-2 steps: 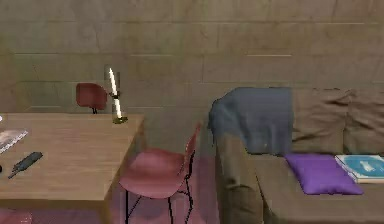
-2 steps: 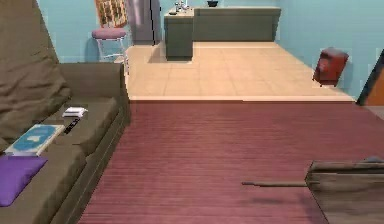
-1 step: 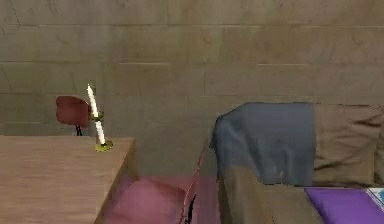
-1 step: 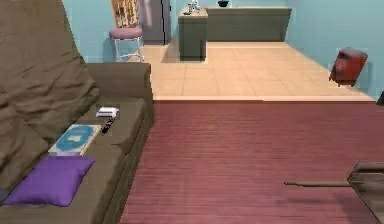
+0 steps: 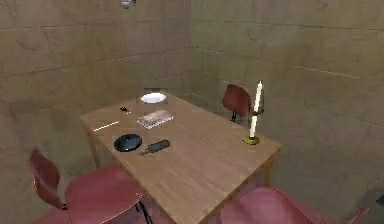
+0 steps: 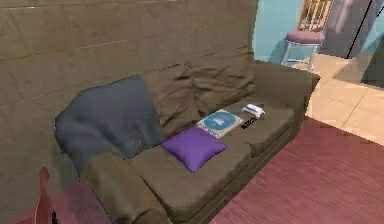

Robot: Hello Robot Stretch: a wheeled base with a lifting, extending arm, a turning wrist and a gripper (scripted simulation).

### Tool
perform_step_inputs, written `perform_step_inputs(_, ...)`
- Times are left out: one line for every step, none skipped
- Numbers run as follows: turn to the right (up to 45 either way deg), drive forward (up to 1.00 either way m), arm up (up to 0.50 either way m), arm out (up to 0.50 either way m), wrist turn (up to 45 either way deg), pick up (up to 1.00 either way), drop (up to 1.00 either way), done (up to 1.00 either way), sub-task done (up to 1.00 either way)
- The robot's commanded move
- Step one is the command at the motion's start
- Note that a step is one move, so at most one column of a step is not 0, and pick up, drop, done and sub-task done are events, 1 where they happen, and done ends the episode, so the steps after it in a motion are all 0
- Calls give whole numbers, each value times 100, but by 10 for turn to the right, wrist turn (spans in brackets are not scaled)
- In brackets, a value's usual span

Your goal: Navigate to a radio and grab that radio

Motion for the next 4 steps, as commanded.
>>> perform_step_inputs(-450,0,0,0,0,0,0,0,0)
perform_step_inputs(-450,0,0,0,0,0,0,0,0)
perform_step_inputs(-60,0,0,0,0,0,0,0,0)
perform_step_inputs(450,0,0,0,0,0,0,0,0)
